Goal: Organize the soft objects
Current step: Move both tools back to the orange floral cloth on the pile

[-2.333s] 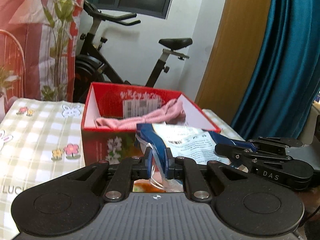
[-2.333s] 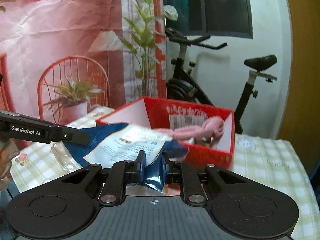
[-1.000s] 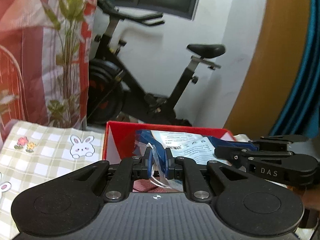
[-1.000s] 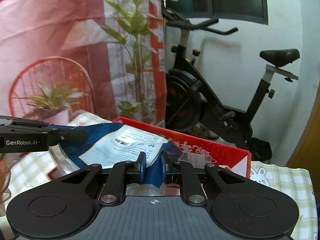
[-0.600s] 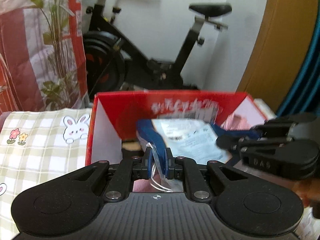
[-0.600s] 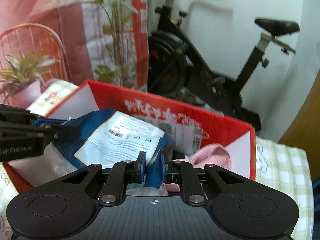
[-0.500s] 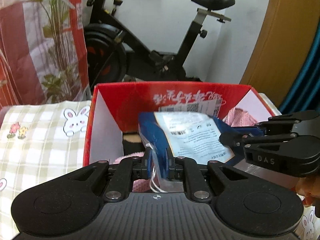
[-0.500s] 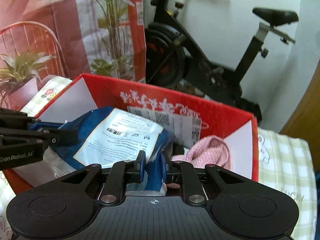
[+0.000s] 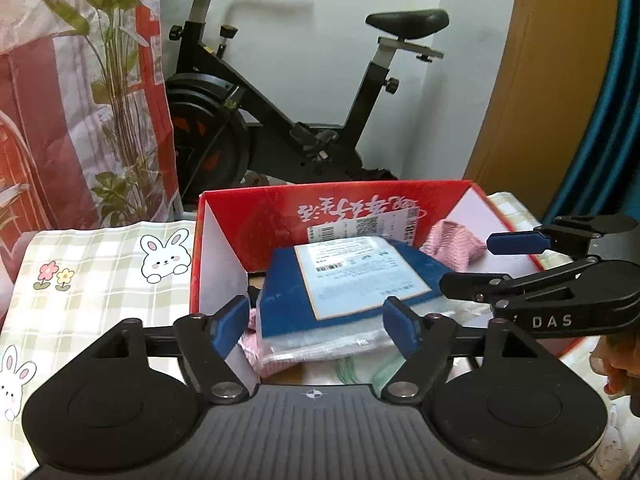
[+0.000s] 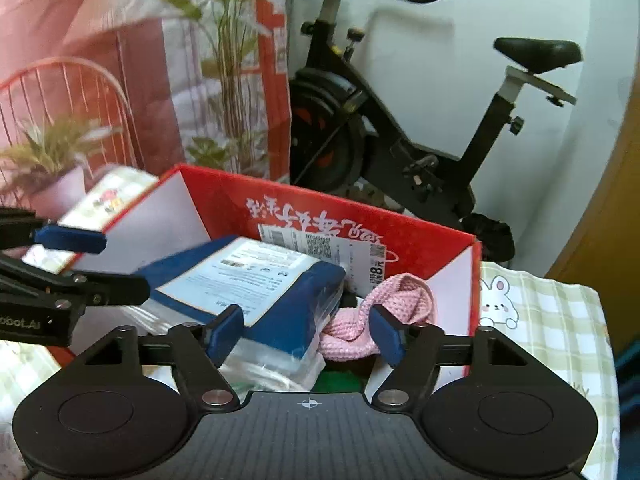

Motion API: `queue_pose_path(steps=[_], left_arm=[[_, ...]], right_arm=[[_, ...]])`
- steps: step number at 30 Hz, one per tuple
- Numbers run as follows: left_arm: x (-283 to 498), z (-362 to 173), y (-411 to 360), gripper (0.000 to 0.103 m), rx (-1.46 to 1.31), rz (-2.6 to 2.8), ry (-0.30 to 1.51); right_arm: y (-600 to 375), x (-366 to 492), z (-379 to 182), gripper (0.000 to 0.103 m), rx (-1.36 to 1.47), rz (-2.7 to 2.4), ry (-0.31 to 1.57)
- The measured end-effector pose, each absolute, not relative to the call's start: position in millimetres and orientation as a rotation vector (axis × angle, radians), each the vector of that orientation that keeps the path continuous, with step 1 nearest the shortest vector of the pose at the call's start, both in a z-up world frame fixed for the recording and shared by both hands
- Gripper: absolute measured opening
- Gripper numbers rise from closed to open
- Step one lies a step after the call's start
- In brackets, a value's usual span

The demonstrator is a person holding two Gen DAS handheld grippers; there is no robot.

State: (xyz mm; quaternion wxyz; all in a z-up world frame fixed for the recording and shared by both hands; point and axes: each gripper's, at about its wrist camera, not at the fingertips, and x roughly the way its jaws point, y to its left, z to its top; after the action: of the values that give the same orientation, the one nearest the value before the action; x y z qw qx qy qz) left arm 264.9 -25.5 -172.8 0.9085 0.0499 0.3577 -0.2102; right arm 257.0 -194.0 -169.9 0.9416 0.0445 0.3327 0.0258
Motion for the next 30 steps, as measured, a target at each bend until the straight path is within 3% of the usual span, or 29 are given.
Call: queue_pose_path(steps=[2, 4, 17, 30], left_arm=[[253, -168, -22, 0.087, 0.094, -0.433, 0.734], [239, -164, -18, 0.087, 0.08, -0.44, 0.726], [158, -171, -2, 0.087, 0.023, -0.49, 0.734], [128, -203, 24, 0.083, -0.073, -0.472, 0.787]], right_arm=[[-195, 243, -165, 0.071, 0.105, 0.052, 0.661], [-196, 227, -161, 0.073, 0.117, 0.054, 0.644], [-179, 118, -155, 0.077, 0.171, 0.092, 0.522], [-149, 66, -200, 0.076, 0.155, 0.097, 0.536]])
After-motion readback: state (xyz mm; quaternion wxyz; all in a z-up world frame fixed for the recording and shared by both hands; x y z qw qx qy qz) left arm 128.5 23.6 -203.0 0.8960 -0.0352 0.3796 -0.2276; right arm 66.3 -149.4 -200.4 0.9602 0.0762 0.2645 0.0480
